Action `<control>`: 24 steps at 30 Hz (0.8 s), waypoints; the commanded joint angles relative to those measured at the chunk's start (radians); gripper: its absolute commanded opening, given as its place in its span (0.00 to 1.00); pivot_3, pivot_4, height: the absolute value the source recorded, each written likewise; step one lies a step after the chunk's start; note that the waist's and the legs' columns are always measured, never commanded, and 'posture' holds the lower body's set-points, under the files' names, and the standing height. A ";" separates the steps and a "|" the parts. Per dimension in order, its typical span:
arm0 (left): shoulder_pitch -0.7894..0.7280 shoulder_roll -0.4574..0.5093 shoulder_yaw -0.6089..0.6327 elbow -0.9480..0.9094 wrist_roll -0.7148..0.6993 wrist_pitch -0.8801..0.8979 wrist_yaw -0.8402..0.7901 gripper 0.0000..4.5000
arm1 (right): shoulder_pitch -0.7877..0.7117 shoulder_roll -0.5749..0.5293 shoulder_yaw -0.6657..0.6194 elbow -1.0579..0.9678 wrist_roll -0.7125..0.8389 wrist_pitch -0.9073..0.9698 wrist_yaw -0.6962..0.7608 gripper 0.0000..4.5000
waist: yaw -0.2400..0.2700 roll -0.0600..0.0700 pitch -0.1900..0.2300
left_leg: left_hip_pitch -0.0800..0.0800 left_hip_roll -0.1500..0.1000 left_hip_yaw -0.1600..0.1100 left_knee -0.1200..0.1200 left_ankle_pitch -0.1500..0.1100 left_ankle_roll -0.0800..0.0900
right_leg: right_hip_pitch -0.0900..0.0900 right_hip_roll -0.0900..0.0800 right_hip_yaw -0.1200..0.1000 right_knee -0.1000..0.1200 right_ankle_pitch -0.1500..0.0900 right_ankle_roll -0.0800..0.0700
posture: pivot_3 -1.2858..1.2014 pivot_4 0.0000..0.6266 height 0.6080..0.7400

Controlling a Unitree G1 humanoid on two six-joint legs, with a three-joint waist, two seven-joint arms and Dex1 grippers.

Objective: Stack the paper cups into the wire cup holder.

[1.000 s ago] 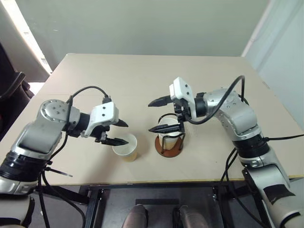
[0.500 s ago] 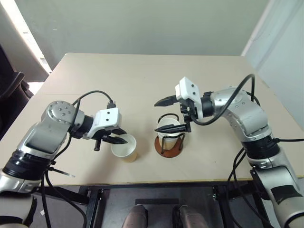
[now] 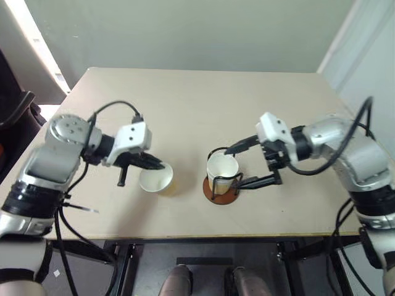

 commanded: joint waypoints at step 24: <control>-0.469 -0.346 -0.277 0.253 -0.101 -0.231 -0.127 0.01 | 0.056 -0.156 -0.275 -0.051 0.153 0.021 -0.079 1.00 | 0.005 0.000 0.000 | -0.003 -0.001 0.004 0.009 0.001 0.009 | 0.003 -0.001 0.002 -0.001 0.003 0.014 | 0.52 0.24 1.00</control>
